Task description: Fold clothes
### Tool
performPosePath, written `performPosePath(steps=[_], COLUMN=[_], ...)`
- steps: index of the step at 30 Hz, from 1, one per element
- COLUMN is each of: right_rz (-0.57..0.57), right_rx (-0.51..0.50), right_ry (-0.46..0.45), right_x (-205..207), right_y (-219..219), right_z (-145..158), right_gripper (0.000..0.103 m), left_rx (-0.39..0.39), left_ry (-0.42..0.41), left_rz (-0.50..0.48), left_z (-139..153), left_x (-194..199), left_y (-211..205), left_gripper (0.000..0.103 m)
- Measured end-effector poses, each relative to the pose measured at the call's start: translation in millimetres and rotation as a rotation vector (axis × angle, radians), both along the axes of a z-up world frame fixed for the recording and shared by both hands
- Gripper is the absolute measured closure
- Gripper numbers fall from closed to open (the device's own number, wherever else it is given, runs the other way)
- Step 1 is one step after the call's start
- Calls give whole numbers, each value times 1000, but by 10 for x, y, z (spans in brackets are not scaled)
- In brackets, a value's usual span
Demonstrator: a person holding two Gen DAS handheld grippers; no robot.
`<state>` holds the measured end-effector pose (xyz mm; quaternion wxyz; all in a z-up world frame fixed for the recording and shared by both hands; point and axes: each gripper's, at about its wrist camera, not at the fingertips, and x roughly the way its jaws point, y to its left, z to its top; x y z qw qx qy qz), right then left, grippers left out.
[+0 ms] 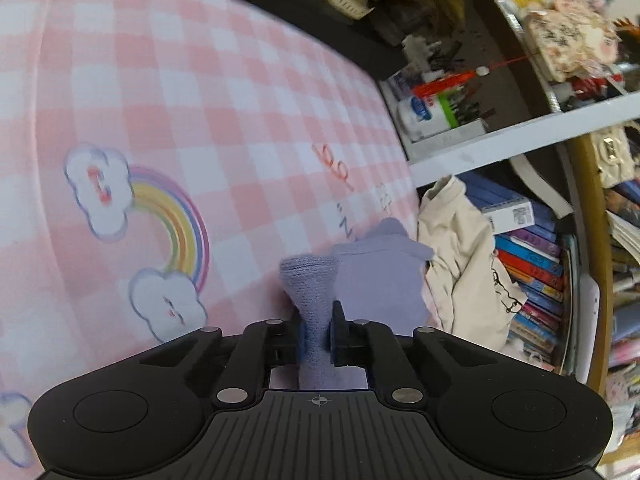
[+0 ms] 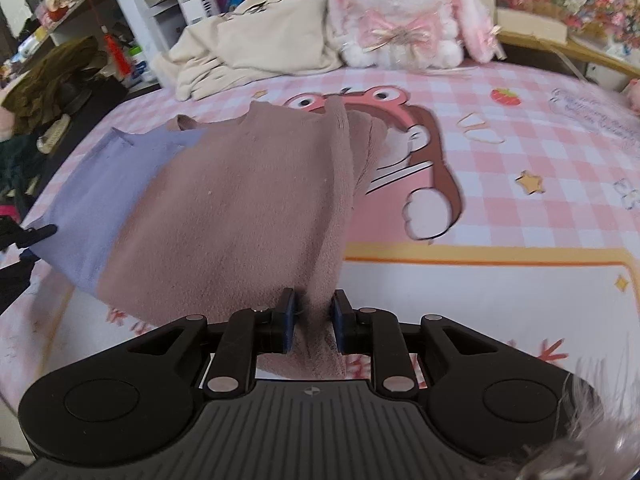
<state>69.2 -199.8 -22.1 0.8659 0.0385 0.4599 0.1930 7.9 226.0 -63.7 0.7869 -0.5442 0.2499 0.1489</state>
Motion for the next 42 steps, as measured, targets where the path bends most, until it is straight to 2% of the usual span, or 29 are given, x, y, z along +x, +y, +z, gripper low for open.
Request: performPosePath(steps=[5,8,11,16,23,31,34,38,39,41,42], right_rz=[80,85,89,123,173,250,283,316,323,338,341], right_rx=[-5,-13,1,4,21,33,34,55,67,106,138], right_ry=[-3,-6,1,-9,-27,-58,-68,-67,-62,-43,-18], right_x=[-104,-101,-86,-74,-57,-32,-19,14,27,74,115], right_y=[117,112,78,60,29,29,44,18,-2,-76,-142], right_z=[15,17,7,-6,-25,-42,-47,-57,-61,-74,-84], right_gripper=[81,75,74,74,74,74,74,74,74,74,74], left_rx=[82,123,157,270,397,566,629,722,753,813,836], left_ry=[21,23,19,-23,-66,-130,-168,-183,-154,-76,-16], left_rz=[-34,-53,-61,-121,-204,-344,-422,-618,-697,-868,-944], left_z=[64,124,199,490,899,1425,1566,1589,1521,1346,1212], left_x=[-95,-114,-116,-77,53,265,314,284,276,272,282], left_y=[101,78,35,-118,-479,-1213,-1608,-2282,-2457,-2800,-2934], left_gripper=[94,94,94,94,94,94,94,93,92,80,78])
